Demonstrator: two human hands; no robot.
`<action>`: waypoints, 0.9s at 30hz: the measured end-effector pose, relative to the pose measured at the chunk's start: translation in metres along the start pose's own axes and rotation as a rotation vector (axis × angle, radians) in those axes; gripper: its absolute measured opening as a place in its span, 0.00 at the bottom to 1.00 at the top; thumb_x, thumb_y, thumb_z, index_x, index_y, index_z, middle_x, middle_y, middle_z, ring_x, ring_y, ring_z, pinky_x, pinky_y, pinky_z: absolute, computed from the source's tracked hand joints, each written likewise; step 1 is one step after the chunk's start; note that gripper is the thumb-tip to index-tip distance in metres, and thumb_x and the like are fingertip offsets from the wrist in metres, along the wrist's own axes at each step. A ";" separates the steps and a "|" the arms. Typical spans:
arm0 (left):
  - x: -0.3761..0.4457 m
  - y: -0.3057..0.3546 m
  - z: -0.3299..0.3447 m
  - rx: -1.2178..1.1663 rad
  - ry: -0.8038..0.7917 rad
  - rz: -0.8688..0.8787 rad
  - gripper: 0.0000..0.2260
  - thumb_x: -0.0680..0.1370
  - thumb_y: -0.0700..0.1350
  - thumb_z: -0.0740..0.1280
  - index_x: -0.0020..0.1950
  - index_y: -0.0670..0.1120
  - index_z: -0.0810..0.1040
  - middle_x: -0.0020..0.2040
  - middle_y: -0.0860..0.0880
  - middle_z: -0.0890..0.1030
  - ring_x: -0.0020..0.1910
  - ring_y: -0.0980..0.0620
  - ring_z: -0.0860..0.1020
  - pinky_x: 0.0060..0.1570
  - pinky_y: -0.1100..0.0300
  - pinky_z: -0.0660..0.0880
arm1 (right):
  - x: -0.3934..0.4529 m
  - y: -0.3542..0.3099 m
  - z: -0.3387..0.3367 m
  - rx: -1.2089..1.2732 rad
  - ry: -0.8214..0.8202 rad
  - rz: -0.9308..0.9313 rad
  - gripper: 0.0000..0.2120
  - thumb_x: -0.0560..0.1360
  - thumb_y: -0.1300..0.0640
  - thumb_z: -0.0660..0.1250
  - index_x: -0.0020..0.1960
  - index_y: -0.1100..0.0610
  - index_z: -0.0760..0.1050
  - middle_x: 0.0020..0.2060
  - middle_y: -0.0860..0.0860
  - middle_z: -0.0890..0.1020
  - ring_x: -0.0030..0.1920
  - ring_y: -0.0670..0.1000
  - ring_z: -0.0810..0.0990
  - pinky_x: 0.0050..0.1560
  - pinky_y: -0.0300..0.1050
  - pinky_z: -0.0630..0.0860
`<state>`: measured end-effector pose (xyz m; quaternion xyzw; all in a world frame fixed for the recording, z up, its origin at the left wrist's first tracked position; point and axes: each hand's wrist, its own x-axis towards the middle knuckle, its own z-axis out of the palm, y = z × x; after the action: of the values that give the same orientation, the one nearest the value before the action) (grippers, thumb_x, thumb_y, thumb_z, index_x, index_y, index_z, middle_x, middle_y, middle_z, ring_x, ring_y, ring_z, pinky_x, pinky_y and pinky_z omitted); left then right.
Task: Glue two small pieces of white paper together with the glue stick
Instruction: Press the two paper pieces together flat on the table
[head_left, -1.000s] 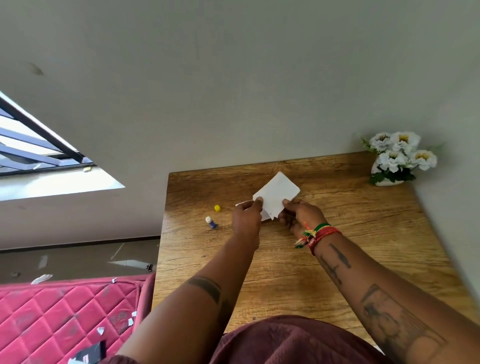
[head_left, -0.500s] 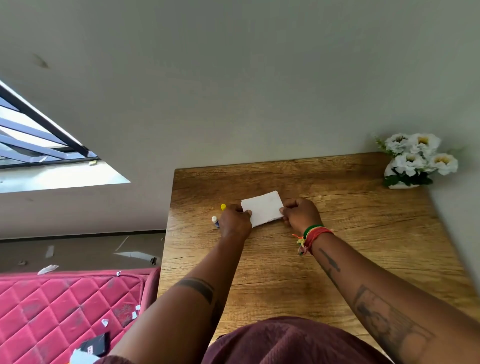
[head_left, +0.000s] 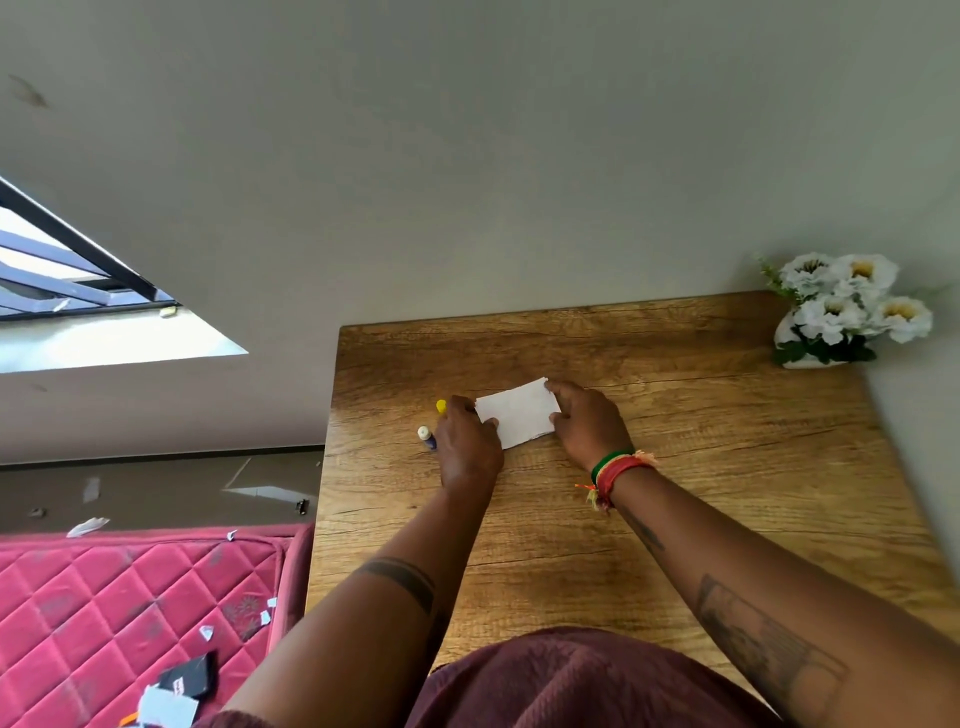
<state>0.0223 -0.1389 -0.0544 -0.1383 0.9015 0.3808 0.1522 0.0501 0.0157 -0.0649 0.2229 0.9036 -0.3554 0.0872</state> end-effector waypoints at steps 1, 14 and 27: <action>-0.001 0.000 0.001 0.002 0.006 0.022 0.16 0.81 0.40 0.69 0.68 0.43 0.72 0.63 0.42 0.78 0.62 0.42 0.78 0.50 0.55 0.70 | 0.000 0.002 0.002 -0.045 -0.015 -0.016 0.24 0.79 0.60 0.67 0.74 0.47 0.72 0.67 0.56 0.79 0.64 0.58 0.79 0.64 0.48 0.77; -0.027 -0.027 0.019 0.742 -0.268 0.595 0.29 0.86 0.55 0.47 0.85 0.46 0.44 0.85 0.44 0.40 0.84 0.44 0.42 0.80 0.46 0.43 | 0.003 -0.012 -0.010 -0.502 -0.165 -0.080 0.25 0.81 0.48 0.57 0.78 0.44 0.63 0.71 0.59 0.69 0.68 0.62 0.71 0.64 0.56 0.74; -0.024 -0.029 0.015 0.930 -0.357 0.575 0.36 0.83 0.62 0.45 0.82 0.48 0.30 0.82 0.47 0.30 0.81 0.46 0.32 0.80 0.40 0.38 | -0.016 0.004 0.010 -0.530 -0.345 -0.381 0.42 0.79 0.48 0.60 0.82 0.50 0.35 0.82 0.48 0.37 0.81 0.49 0.38 0.80 0.54 0.41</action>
<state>0.0578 -0.1439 -0.0738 0.2602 0.9359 -0.0125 0.2372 0.0663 0.0061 -0.0690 -0.0429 0.9616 -0.1514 0.2250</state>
